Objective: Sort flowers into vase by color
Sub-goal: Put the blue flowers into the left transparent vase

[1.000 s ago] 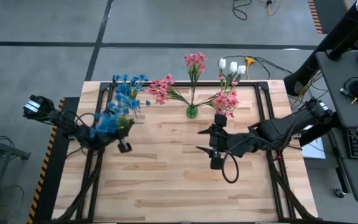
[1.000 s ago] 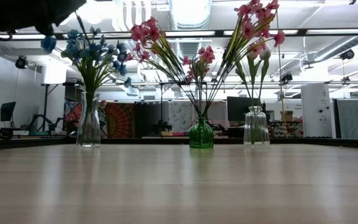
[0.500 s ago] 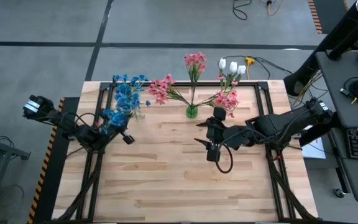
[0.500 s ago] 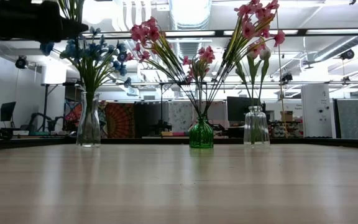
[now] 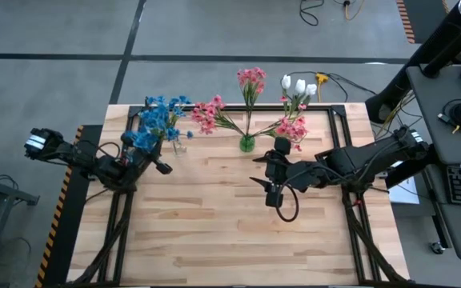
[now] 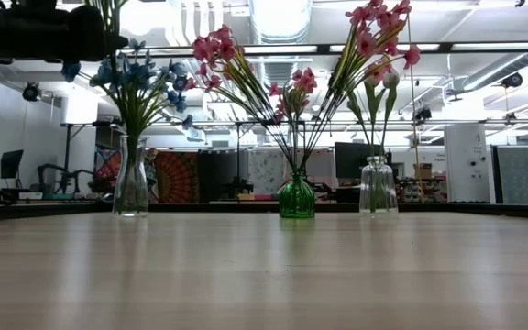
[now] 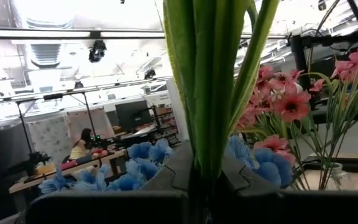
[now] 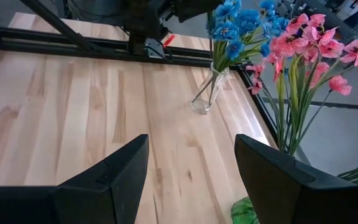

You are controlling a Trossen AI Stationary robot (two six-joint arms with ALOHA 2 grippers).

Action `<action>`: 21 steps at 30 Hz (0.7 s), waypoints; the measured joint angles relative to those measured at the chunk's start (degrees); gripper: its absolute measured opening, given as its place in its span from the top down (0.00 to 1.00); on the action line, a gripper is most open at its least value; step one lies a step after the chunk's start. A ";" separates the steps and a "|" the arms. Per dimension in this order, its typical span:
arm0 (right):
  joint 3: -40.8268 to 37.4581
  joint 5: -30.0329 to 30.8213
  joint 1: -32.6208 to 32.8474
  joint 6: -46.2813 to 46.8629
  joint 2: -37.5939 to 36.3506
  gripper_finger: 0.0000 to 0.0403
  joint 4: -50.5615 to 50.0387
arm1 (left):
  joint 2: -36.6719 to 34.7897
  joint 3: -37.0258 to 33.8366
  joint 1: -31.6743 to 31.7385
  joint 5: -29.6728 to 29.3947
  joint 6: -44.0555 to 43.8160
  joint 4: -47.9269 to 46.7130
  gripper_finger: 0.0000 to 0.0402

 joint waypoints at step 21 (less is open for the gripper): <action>-0.63 0.00 0.00 -0.61 0.00 0.43 0.02 | 1.98 -0.02 8.03 2.59 -5.52 -1.45 0.99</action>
